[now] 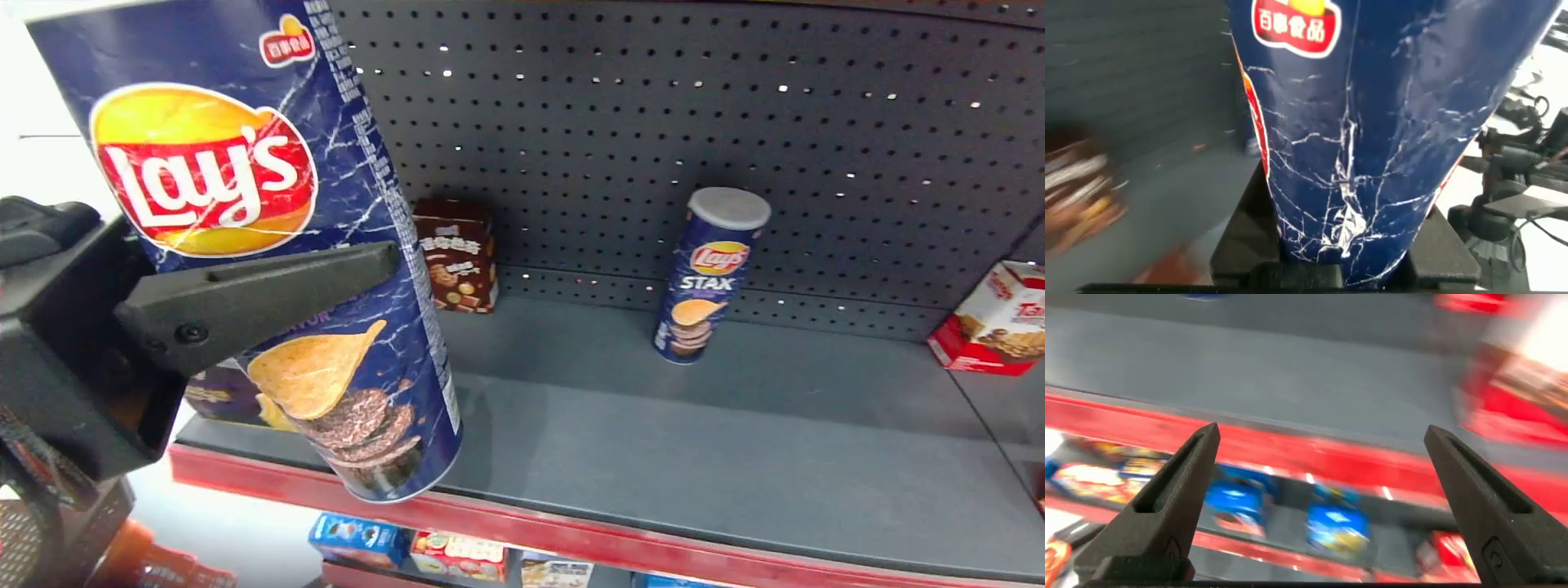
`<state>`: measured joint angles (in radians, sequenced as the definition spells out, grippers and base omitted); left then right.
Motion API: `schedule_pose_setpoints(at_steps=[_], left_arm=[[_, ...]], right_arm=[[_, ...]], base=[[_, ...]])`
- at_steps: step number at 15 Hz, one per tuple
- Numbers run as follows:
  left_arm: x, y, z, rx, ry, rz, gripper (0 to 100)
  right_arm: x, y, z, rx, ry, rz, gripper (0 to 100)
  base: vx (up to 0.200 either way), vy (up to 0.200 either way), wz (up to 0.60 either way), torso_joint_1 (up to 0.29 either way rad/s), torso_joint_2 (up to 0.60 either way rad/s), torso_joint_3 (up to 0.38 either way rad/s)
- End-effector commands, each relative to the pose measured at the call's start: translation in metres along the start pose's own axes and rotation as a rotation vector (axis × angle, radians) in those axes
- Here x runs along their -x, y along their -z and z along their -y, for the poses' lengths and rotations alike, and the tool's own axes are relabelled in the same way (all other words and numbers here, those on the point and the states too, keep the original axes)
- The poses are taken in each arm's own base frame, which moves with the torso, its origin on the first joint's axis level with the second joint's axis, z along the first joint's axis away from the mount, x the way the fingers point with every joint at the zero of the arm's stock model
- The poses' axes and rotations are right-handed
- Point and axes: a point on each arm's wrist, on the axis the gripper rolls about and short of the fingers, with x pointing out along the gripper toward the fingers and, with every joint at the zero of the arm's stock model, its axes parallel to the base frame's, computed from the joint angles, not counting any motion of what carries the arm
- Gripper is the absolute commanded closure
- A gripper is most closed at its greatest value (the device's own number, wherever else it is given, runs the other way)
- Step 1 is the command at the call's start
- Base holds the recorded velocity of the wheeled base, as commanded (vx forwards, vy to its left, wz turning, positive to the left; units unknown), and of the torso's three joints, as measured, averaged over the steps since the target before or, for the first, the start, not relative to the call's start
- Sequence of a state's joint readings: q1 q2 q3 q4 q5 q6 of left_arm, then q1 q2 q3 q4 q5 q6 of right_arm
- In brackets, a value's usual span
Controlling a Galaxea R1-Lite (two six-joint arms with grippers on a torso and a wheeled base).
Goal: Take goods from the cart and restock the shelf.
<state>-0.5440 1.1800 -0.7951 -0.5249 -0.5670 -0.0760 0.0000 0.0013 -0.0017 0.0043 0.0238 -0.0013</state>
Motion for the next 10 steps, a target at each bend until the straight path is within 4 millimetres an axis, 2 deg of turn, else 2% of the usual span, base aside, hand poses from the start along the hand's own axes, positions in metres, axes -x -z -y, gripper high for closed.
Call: schedule_pose_setpoints(at_steps=[1,2,10], left_arm=[[-0.0008,0.0004,-0.0001,0.000,0.003,0.000,100],[-0.0008,0.0004,-0.0001,0.001,0.001,0.000,100],[0.0022,0.0062,-0.0006,0.011,-0.011,-0.017,100]], right_arm=[[0.0000,0.0001,0.0000,0.000,-0.001,-0.001,0],[0.0000,0.0001,0.0000,0.000,-0.001,-0.001,0],[0.0000,0.0001,0.0000,0.002,-0.001,-0.001,0]], base=[[0.000,0.000,-0.60,0.002,0.01,-0.002],[0.000,0.000,-0.60,0.012,0.00,0.002],[0.000,0.000,0.00,0.000,0.00,0.000]])
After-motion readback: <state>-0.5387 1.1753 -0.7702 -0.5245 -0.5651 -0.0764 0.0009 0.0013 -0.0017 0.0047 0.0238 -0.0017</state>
